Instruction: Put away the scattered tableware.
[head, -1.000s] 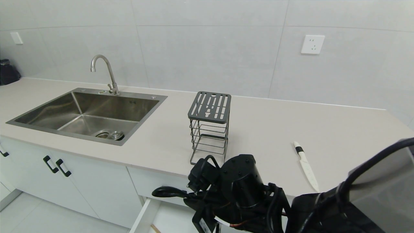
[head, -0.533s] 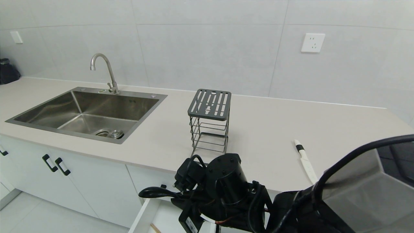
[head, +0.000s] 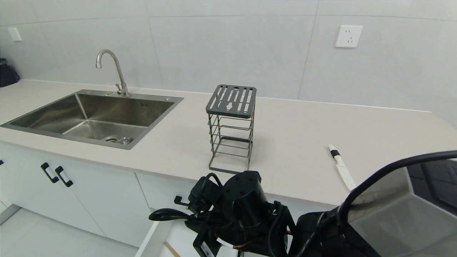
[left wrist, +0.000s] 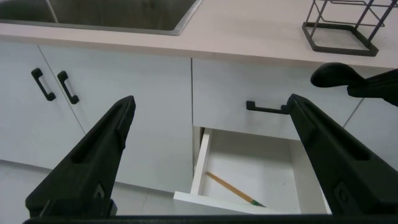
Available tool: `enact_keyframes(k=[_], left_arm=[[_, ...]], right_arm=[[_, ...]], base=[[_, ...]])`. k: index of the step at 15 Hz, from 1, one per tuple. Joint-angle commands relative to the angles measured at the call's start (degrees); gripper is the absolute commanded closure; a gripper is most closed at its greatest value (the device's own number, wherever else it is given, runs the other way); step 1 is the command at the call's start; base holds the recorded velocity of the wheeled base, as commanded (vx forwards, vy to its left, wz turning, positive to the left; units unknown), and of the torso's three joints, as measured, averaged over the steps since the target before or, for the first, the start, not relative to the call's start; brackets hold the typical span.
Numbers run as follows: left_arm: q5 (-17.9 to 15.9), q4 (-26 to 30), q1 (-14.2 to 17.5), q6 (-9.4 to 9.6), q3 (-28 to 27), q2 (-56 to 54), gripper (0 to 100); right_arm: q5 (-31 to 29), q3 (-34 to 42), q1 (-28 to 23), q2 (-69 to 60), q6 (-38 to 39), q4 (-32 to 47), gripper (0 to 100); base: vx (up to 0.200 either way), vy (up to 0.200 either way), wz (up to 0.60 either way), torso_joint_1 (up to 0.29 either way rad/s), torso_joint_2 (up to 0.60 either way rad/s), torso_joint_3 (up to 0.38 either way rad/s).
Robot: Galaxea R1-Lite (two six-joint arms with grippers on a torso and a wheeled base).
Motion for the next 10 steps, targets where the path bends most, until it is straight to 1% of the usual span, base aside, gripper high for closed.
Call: enact_keyframes(k=[1, 3, 6, 8, 10], left_arm=[[-0.01, -0.04, 0.01, -0.01, 0.00, 0.07, 0], [-0.01, -0.04, 0.01, -0.01, 0.00, 0.07, 0], [-0.01, -0.04, 0.01, -0.01, 0.00, 0.07, 0], [-0.01, -0.04, 0.01, -0.01, 0.00, 0.07, 0], [-0.01, -0.04, 0.01, -0.01, 0.00, 0.07, 0]], right_arm=[[0.04, -0.15, 0.18, 0.36, -0.01, -0.05, 100], [1.35, -0.24, 0.18, 0.80, -0.01, 0.04, 100], [1.53, -0.33, 0.18, 1.41, -0.10, 0.92, 100], [1.53, -1.30, 0.00, 2.29, -0.63, 1.27, 100], [1.53, -2.70, -0.09, 3.26, -0.80, 1.44, 100]], base=[[0.000, 0.000, 0.00, -0.105, 0.21, 0.110], [0.000, 0.000, 0.00, -0.198, 0.38, 0.193], [0.000, 0.000, 0.00, -0.222, 0.43, 0.207], [0.000, 0.000, 0.00, -0.078, 0.15, 0.071], [0.000, 0.000, 0.00, -0.011, 0.04, 0.016]])
